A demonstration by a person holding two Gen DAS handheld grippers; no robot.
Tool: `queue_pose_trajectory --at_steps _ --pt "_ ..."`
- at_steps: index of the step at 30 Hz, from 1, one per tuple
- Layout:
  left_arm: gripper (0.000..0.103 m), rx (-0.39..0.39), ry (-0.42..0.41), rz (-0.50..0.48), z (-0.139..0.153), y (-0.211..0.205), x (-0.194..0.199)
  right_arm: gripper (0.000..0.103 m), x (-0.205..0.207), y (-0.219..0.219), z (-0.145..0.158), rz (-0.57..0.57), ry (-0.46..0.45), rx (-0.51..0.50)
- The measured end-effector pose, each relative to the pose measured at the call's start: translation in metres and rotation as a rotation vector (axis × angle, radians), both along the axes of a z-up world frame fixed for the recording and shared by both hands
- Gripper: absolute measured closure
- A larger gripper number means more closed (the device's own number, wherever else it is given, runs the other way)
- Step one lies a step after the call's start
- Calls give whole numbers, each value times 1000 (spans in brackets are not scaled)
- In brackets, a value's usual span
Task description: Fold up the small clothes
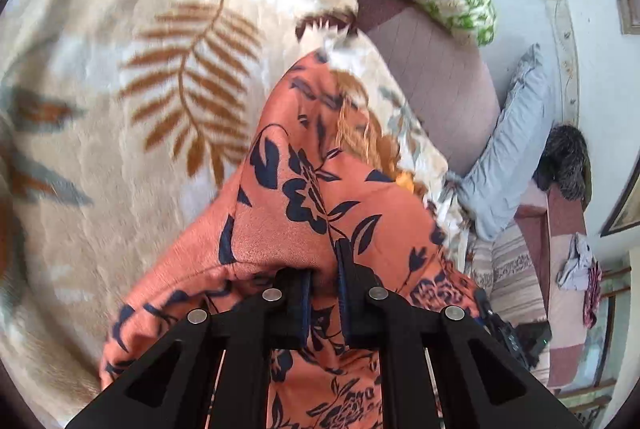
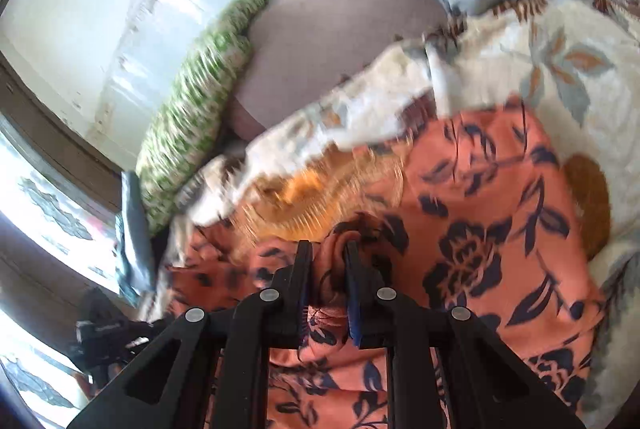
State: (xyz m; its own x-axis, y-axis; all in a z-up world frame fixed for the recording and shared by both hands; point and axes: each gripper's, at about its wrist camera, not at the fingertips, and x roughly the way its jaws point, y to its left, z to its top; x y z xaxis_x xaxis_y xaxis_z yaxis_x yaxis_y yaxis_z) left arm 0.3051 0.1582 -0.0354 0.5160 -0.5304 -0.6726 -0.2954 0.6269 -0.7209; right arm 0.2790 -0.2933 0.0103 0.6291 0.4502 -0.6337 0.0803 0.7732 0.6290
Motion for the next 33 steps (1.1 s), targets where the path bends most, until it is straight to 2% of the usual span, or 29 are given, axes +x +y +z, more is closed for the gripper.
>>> queue_pose_trajectory --at_steps 1,3,8,11,13,14,15,16,17,20,22,24,25,27,28,31,33 --pt "93 4 -5 18 3 5 0 89 0 -9 8 -22 -17 0" --pt "93 -22 14 23 -6 10 -2 89 -1 -23 6 -43 8 -53" --pt "93 34 112 -14 -34 -2 -10 97 -27 -41 -52 -64 209 -144" --pt "93 15 125 -16 -33 -3 -13 92 -43 -55 -70 -92 266 -96" --pt "92 2 106 -21 -26 -3 -12 90 -48 -65 -62 -126 220 -43" --pt "90 -1 90 -26 -21 -3 -13 88 -47 -67 -56 -136 190 -27" --pt "88 -7 75 -32 -17 -3 -13 74 -44 -67 -50 -139 166 -20" --pt "80 -17 64 -35 -13 -4 -14 54 -38 -65 -48 -134 159 -22" --pt "74 -28 56 -40 -10 -5 -16 48 -32 -62 -47 -123 163 -28" --pt "74 -60 -6 -105 4 -8 -30 47 -13 -47 -56 -81 194 -45" --pt "74 -2 -46 -163 18 -12 -40 47 -5 -39 -65 -73 219 -61" --pt "73 115 -106 -184 39 -9 -47 47 1 -34 -73 -67 233 -73" --pt "69 186 -135 -180 50 -9 -45 47 3 -32 -76 -64 236 -77" --pt "53 299 -165 -179 64 -13 -28 47 7 -28 -79 -53 238 -85" --pt "45 340 -160 -175 66 -16 -14 47 8 -26 -79 -48 237 -92" --pt "45 440 -78 -203 54 -34 39 47 11 -19 -76 -20 209 -104" --pt "49 486 24 -221 25 -41 69 51 15 -9 -76 25 212 -163"
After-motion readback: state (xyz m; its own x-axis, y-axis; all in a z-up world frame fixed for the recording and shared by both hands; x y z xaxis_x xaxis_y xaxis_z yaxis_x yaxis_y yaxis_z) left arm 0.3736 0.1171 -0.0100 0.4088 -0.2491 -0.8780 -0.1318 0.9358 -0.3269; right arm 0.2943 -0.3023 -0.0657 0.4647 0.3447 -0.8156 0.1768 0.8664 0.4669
